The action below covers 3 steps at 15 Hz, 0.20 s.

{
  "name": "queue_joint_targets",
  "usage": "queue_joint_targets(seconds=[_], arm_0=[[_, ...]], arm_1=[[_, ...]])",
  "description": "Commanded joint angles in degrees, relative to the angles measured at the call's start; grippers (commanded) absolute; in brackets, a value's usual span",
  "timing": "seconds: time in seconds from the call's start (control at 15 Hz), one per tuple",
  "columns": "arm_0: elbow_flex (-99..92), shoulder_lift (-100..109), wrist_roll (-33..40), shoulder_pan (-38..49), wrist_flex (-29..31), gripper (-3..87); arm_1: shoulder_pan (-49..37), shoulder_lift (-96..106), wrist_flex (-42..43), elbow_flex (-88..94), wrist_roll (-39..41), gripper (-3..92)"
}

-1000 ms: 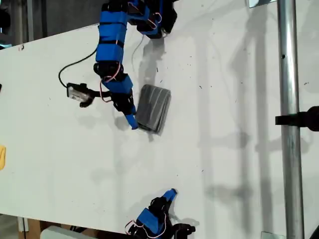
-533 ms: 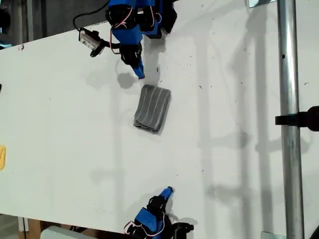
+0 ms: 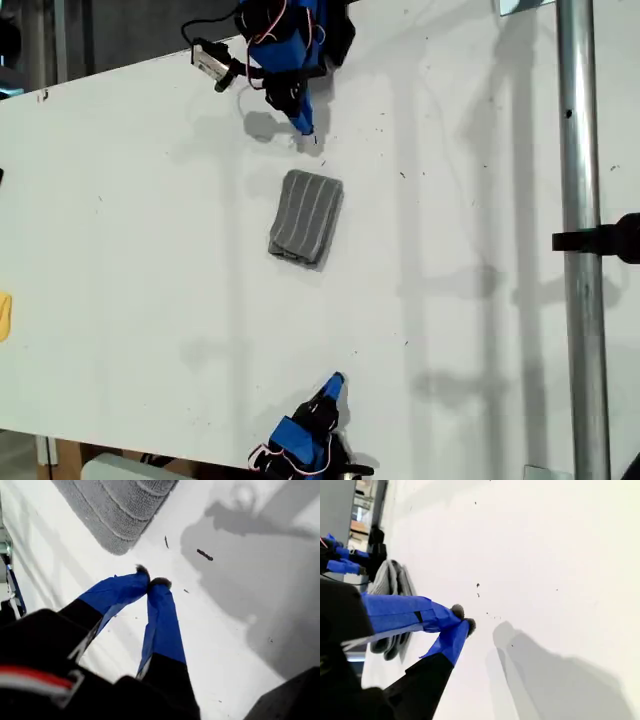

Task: Grasp corners of a towel and fold twice.

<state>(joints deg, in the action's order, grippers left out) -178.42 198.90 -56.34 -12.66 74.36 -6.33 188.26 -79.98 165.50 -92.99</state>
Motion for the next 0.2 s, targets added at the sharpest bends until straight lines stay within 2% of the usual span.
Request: queue_joint_targets(seconds=[0.0,0.13], arm_0=[[-0.26,0.26,0.44,0.79,-0.26,-2.1],[-0.26,0.26,0.44,0.88,-0.26,-2.1]], arm_1=[[-8.70,0.09,-0.88,-0.26,9.40,4.3],[-14.68,0.09,-0.88,-0.35,9.32,4.3]])
